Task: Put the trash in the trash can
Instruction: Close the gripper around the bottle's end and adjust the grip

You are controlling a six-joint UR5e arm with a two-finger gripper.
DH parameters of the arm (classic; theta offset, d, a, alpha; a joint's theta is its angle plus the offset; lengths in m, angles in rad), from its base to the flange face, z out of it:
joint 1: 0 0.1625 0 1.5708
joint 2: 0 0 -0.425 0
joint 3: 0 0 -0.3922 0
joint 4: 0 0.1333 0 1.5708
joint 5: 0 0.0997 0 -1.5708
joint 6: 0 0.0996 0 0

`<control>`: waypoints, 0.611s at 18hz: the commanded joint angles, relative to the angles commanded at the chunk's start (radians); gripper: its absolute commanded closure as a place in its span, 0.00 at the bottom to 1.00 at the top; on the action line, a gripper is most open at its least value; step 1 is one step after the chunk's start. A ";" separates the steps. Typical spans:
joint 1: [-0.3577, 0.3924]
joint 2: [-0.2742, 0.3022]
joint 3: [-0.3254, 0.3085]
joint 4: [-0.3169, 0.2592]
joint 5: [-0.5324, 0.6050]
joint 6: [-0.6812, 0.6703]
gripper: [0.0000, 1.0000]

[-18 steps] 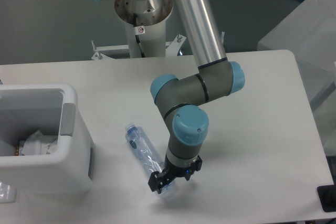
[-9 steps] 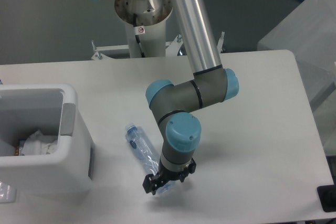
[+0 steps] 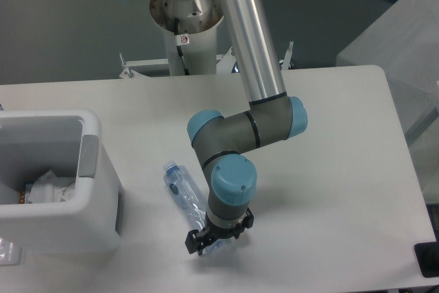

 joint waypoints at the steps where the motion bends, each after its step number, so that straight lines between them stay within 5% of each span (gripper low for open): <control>1: -0.005 -0.002 0.000 0.000 0.000 0.000 0.00; 11: -0.008 -0.005 -0.006 0.000 0.000 0.000 0.15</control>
